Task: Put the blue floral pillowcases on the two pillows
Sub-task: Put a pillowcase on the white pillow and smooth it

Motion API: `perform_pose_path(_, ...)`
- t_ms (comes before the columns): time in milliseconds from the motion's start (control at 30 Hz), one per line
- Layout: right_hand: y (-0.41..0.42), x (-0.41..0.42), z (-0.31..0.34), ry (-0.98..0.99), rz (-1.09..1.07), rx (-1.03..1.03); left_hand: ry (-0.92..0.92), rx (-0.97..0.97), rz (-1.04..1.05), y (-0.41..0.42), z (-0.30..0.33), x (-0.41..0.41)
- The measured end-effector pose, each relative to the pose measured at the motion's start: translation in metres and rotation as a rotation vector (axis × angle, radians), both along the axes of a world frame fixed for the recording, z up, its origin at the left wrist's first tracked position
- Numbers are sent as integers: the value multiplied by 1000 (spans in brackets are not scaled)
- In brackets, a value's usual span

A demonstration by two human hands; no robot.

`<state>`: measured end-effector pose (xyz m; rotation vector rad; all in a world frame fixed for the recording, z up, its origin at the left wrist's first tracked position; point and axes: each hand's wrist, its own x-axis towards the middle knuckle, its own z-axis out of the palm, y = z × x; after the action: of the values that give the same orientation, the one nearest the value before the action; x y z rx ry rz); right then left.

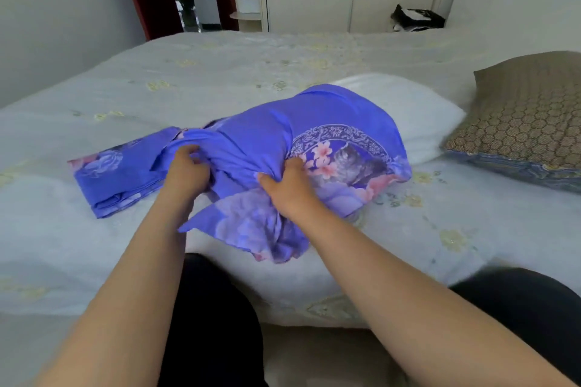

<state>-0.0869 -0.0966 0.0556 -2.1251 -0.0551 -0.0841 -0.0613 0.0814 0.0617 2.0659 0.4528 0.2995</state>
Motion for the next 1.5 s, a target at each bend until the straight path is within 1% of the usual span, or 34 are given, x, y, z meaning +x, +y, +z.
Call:
perform_pose_path(33, -4, 4, 2, 2, 6, -1, -28, -220, 78, -3, 0, -3)
perform_pose_path(67, -7, 7, 2, 10, 15, -16, -40, -384, 176, -9, 1, -8)
perform_pose_path(100, -10, 8, 0, 15, 27, -38, -65, -442, 231, -17, 1, -16)
perform_pose_path(167, -16, 2, -4, -4, 37, -106, -90, -394, 304, -35, -4, -30)
perform_pose_path(267, -29, -10, -13, -84, 32, -222, -69, -376, 246, -53, -16, -41)
perform_pose_path(367, -43, -18, -17, -142, 42, -236, -46, -385, 181, -51, -21, -45)
perform_pose_path(400, -48, -21, -18, -179, 43, -265, -28, -377, 151, -50, -21, -49)
perform_pose_path(467, -53, -27, -24, -338, 46, -410, -5, -320, 38, -52, -22, -59)
perform_pose_path(533, -52, -32, -35, -538, 14, -539, 28, -158, -79, -50, -26, -68)
perform_pose_path(600, -51, -37, -44, -690, -14, -551, 79, 14, -134, -50, -24, -79)
perform_pose_path(667, -53, -43, -48, -776, -5, -527, 119, 118, -118, -54, -19, -90)
perform_pose_path(700, -54, -44, -52, -807, 16, -533, 154, 137, -110, -57, -18, -93)
perform_pose_path(800, -58, -49, -63, -855, 84, -651, 279, 183, -151, -67, -14, -100)
perform_pose_path(900, -61, -53, -68, -812, 136, -716, 343, 210, -186, -77, -22, -97)
perform_pose_path(967, -62, -57, -68, -757, 227, -680, 310, 192, -163, -82, -31, -91)
perform_pose_path(1033, -69, -55, -61, -655, 283, -490, 226, 145, -93, -86, -37, -86)
perform_pose_path(1067, -75, -52, -55, -603, 260, -370, 184, 110, -60, -87, -38, -85)
perform_pose_path(1100, -83, -43, -48, -600, 174, -260, 153, 79, -35, -88, -40, -84)
perform_pose_path(1167, -108, -10, -35, -660, -167, -69, 136, 26, -3, -87, -43, -84)
perform_pose_path(1200, -126, 14, -33, -620, -347, 7, 133, 1, 4, -86, -45, -84)
perform_pose_path(1233, -143, 33, -28, -523, -464, 68, 122, -31, 11, -86, -46, -84)
perform_pose_path(1267, -158, 49, -27, -387, -518, 116, 110, -69, 26, -86, -46, -84)
perform_pose_path(1333, -177, 69, -31, -124, -518, 170, 55, -135, 52, -82, -44, -81)
perform_pose_path(1367, -180, 72, -31, -53, -486, 190, 19, -170, 66, -78, -42, -77)
perform_pose_path(1433, -175, 67, -28, -17, -415, 195, -86, -261, 60, -70, -29, -71)
perform_pose_path(1500, -160, 57, -25, -83, -305, 191, -213, -372, 42, -58, -10, -65)
